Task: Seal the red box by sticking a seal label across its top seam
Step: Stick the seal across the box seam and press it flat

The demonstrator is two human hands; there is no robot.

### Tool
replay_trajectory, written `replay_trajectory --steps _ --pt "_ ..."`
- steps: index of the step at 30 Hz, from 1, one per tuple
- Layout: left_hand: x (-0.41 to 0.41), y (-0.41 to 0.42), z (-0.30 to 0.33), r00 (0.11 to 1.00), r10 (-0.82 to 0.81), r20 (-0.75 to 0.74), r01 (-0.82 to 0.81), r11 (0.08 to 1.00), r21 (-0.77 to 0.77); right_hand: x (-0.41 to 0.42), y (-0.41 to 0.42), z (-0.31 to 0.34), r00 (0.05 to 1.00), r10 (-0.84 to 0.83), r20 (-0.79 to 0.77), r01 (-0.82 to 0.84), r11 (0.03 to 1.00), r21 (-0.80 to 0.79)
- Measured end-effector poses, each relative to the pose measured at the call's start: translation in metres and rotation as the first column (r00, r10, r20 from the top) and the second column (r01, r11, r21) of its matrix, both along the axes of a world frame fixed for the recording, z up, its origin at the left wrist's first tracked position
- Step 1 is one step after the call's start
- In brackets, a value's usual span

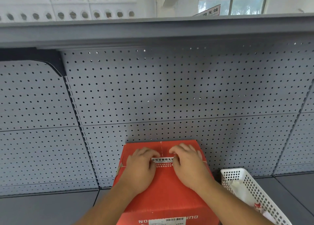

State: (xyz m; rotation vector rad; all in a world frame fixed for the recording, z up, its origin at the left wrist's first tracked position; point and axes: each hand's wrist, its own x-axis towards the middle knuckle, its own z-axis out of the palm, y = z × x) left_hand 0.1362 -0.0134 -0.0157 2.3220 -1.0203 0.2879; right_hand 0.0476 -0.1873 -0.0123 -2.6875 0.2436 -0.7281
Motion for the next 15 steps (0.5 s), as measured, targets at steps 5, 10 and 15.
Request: replay_trajectory --steps 5,10,15 --pt "-0.008 0.001 0.000 0.993 -0.122 0.001 0.117 0.956 0.270 -0.009 0.002 0.001 0.960 0.150 -0.236 -0.180 0.978 -0.110" --pt "-0.015 0.008 0.006 0.991 -0.130 -0.008 0.121 0.895 0.430 -0.021 -0.003 -0.001 0.892 0.096 -0.441 -0.178 0.973 -0.148" --pt "-0.016 0.016 0.001 0.997 -0.043 0.057 0.011 0.883 0.469 -0.024 -0.003 -0.005 0.916 0.024 -0.400 -0.087 0.986 -0.139"
